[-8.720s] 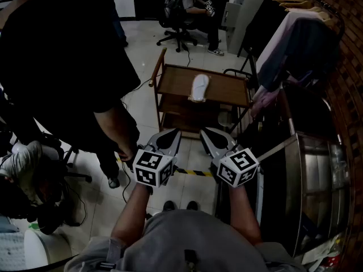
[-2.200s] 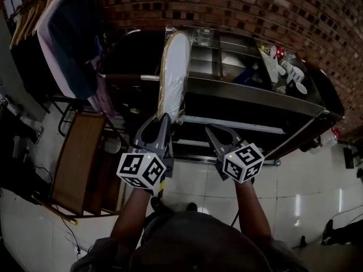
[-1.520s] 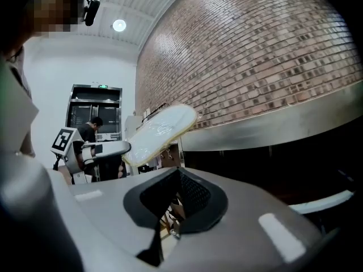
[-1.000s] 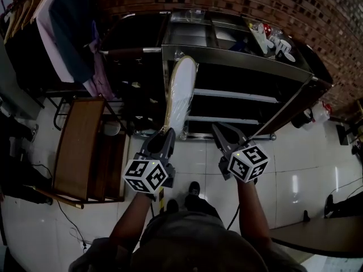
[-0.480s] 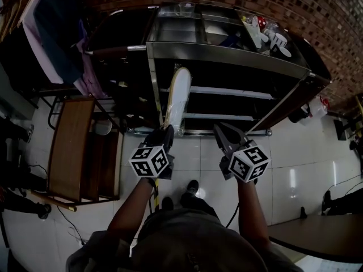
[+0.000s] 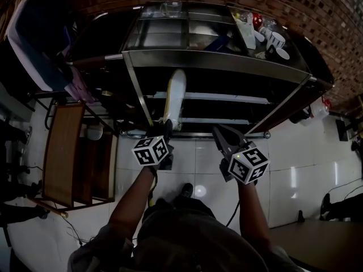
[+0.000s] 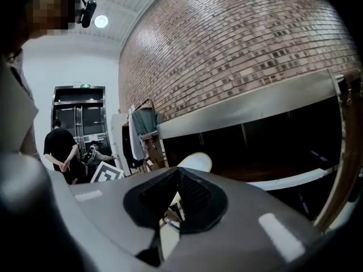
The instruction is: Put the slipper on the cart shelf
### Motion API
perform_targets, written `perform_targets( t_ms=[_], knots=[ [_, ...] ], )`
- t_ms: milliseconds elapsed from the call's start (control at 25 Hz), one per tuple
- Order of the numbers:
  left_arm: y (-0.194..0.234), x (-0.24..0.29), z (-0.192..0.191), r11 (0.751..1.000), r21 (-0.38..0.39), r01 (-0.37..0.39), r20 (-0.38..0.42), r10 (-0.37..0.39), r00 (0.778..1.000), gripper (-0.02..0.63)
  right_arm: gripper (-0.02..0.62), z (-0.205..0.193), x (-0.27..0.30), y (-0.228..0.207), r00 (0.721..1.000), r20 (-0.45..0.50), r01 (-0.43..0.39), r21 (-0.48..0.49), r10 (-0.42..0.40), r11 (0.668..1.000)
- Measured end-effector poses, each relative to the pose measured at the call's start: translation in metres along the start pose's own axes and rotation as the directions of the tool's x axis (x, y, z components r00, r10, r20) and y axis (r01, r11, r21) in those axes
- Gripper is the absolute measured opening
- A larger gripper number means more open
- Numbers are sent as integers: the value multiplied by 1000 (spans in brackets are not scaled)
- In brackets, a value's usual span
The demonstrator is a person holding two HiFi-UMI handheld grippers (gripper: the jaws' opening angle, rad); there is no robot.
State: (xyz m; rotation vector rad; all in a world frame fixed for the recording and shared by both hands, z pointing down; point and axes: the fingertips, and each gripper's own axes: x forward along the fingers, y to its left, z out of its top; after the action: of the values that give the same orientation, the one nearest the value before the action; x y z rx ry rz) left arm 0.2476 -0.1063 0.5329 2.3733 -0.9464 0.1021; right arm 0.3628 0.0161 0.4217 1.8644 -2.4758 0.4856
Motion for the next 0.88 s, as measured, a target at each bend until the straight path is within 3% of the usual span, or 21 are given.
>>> perform_targets(
  t_ms=[360,880],
  knots=[
    [5,37,13,999,-9,-31,12,31,999,67,0,-7,19,-14,999,-16,-40,29,41,999],
    [17,126,28,999,-51,6,-7,-6,1000,67,0,7,63,-70,999,-47,15,28,-14,1000]
  ],
)
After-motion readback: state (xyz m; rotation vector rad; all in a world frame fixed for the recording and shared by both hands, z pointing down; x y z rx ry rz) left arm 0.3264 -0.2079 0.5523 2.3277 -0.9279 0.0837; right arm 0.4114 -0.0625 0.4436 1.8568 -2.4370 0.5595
